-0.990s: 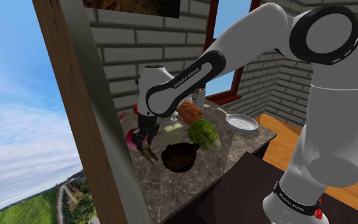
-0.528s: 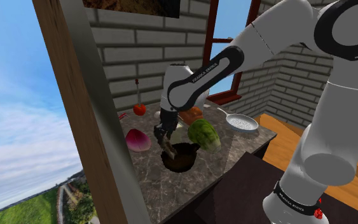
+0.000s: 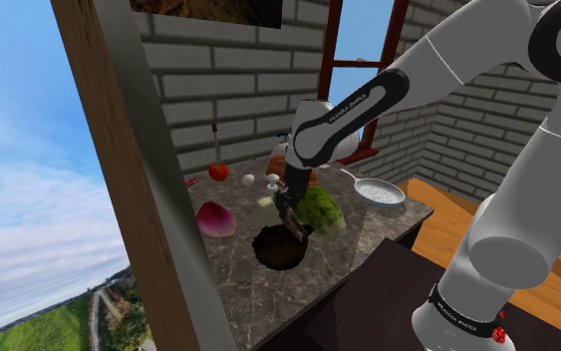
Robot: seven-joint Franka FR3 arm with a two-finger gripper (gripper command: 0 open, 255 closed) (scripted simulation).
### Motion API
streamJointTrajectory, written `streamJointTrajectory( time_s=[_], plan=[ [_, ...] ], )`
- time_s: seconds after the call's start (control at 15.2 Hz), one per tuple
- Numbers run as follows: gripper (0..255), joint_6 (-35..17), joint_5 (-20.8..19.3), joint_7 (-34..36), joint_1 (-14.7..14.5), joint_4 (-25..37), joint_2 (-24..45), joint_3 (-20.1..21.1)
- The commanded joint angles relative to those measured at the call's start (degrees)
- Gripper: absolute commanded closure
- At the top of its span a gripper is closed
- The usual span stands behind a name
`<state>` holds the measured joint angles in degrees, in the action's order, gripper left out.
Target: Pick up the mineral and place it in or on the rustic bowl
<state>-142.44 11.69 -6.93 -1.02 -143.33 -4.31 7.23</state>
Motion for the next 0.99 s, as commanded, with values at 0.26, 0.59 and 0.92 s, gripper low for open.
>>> streamJointTrajectory(
  time_s=[0.26, 0.59, 0.92],
  plan=[
    [255, -4.67, 0.73, -1.78, 0.18, -1.37, 3.41, -0.30],
    [255, -8.85, 1.39, -2.62, 0.07, -1.90, 7.09, -0.17],
    [255, -11.64, 1.90, -3.25, 0.02, -2.05, 9.73, -0.05]
  ],
)
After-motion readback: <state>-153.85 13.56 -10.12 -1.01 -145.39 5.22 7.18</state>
